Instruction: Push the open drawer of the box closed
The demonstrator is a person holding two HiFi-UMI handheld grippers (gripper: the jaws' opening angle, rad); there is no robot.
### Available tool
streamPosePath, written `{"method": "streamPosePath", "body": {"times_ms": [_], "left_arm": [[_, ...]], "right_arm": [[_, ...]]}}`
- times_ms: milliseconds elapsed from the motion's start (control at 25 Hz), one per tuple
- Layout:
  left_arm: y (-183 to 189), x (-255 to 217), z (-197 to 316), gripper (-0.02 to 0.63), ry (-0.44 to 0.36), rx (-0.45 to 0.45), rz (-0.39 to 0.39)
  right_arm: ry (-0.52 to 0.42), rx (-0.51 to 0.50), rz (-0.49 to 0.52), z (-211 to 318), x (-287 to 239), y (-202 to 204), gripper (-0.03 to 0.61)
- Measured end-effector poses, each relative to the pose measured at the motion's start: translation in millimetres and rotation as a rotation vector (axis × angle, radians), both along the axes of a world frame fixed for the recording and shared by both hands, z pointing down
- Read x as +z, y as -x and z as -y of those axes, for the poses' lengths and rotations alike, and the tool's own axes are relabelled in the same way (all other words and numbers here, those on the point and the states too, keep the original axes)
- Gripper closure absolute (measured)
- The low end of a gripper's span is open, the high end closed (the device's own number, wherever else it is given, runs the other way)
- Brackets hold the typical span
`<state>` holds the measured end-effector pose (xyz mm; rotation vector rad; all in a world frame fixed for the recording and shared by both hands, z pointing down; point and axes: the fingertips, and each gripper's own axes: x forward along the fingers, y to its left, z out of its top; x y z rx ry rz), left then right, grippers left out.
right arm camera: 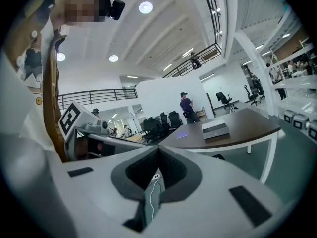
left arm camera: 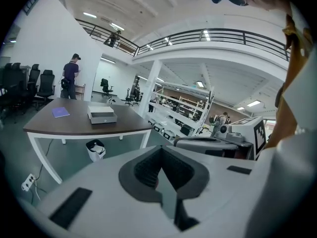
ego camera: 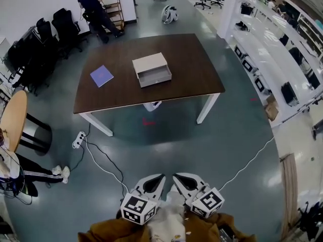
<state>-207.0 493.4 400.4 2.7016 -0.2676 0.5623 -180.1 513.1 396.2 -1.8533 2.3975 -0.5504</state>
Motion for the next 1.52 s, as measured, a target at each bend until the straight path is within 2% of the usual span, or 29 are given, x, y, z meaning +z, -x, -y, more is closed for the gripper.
{"method": "streamPosePath", "body": {"times_ms": [120, 280, 600, 720, 960, 1240, 1400, 1520], "left_arm": [[-15.4, 14.8, -1.9, 0.614, 0.008, -0.033, 0.017], [-39.1, 12.1, 14.7, 0.614, 0.022, -0.084, 0.037], [-91.1, 26.6, 73.9, 0.614, 0.023, -0.092, 0.012], [-113.0, 34.8, 120.2, 0.614, 0.036, -0.090, -0.004], [-142.5, 28.5, 251.1, 0.614, 0.078, -0.064, -0.015], [-163.2, 24.1, 387.7, 0.614, 0.103, -0.048, -0.033], [-170.3, 28.1, 433.2, 0.614, 0.099, -0.034, -0.030], [-188.9, 27.6, 458.5, 0.614, 0.071, -0.024, -0.047]], "right_arm": [[0.028, -0.011, -0.019, -2.7, 17.2, -24.1, 0.577], [0.026, -0.055, 0.031, 5.8, 14.5, -49.8, 0.577], [0.051, -0.077, 0.062, 64.4, 33.9, -96.2, 0.577], [0.077, -0.067, 0.062, 107.5, 43.3, -117.6, 0.577], [0.126, -0.069, 0.066, 234.0, 39.8, -142.0, 0.577], [0.142, 0.029, 0.036, 365.8, 36.3, -171.2, 0.577], [0.153, 0.047, 0.024, 410.7, 41.9, -179.8, 0.577], [0.145, 0.048, 0.000, 438.8, 44.7, -197.4, 0.577]]}}
